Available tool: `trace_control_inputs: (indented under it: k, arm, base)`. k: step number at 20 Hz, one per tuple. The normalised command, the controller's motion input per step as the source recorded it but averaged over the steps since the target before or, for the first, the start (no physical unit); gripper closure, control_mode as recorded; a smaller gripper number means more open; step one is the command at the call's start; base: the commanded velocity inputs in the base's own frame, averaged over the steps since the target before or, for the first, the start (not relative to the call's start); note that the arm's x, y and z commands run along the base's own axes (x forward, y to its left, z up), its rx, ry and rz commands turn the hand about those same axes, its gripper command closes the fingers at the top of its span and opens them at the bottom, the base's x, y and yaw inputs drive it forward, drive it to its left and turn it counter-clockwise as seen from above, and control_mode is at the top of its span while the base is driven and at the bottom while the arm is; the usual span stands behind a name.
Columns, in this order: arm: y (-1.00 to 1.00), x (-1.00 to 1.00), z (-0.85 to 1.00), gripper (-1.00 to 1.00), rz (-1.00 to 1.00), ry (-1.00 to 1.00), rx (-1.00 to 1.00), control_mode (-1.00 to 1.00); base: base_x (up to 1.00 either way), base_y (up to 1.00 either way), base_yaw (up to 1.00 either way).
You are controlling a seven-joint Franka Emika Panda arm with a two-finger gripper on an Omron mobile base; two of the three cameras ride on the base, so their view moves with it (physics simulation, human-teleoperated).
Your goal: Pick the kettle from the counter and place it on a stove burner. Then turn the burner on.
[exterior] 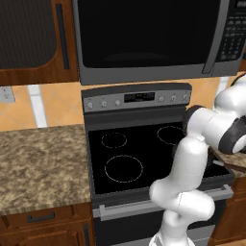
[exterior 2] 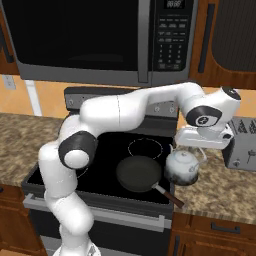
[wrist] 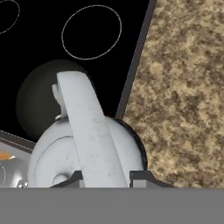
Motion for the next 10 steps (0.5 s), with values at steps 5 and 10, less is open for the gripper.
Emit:
trace_control_inputs:
  k: [5,10]
  arm:
    - [1.0,-0.06,0.18,1.0,0.0,0.0,-0.11,-1.0]
    - [0.99,-0.02,0.23,1.0,0.0,0.0,-0.07,-1.0]
  base:
    - [0.0,0.0,0.0]
    - [0.0,0.0,0.0]
